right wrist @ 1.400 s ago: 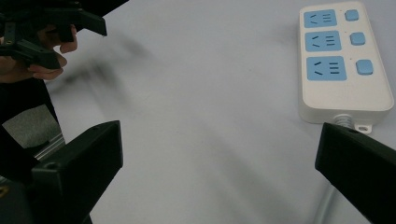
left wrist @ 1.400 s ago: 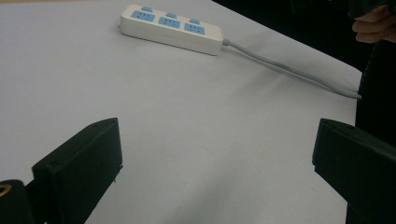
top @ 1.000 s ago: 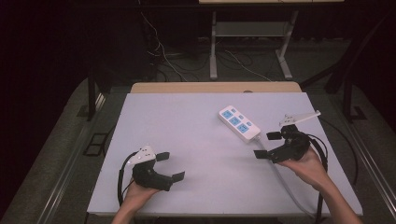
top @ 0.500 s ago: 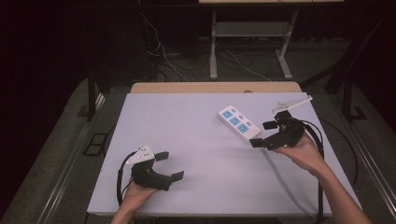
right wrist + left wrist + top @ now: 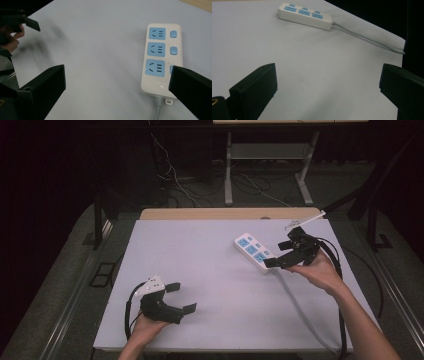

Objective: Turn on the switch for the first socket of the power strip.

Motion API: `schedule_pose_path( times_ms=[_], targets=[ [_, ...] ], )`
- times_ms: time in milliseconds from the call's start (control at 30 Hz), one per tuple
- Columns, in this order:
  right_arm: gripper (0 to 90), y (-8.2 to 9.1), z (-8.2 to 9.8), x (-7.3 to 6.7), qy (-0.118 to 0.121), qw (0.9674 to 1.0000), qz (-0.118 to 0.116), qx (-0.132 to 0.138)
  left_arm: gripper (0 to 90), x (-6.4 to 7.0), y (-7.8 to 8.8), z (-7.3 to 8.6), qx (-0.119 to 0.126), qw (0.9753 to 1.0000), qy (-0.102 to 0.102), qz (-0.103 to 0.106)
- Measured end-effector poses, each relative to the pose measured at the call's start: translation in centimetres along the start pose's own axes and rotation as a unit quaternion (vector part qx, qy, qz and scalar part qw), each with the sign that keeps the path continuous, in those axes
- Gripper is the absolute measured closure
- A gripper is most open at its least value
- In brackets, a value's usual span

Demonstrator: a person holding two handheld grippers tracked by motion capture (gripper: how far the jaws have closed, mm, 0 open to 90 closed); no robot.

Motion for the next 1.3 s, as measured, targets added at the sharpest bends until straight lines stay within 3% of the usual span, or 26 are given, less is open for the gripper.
schedule_pose_path(
  times_ms=[600, 1033, 1300],
  targets=[
    [0.5, -1.0, -2.1, 2.6, -0.036, 0.9991, 0.022, 0.001, 0.0, 0.0, 0.0, 0.0, 0.0, 1.0, 0.001, -0.001],
    [0.5, -2.4, -2.3, 5.4, -0.061, 0.9976, 0.033, 0.0, 0.0, -0.1, 0.2, 0.0, 0.003, 1.0, 0.002, -0.002],
    [0.5, -2.8, -2.4, 6.7, -0.073, 0.9968, 0.027, 0.017, 0.0, -0.2, 0.3, 0.0, 0.003, 1.0, 0.002, -0.003]
  ],
)
Point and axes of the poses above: each handheld gripper's, and its own axes: y roughly backward along the jaws, z roughly out of its underside, x roughly to its right, the point moved 2 cm from there along -y, roughly forward along the jaws, and after that the axes turned 6 degrees about -y, right-handed, at the moved point
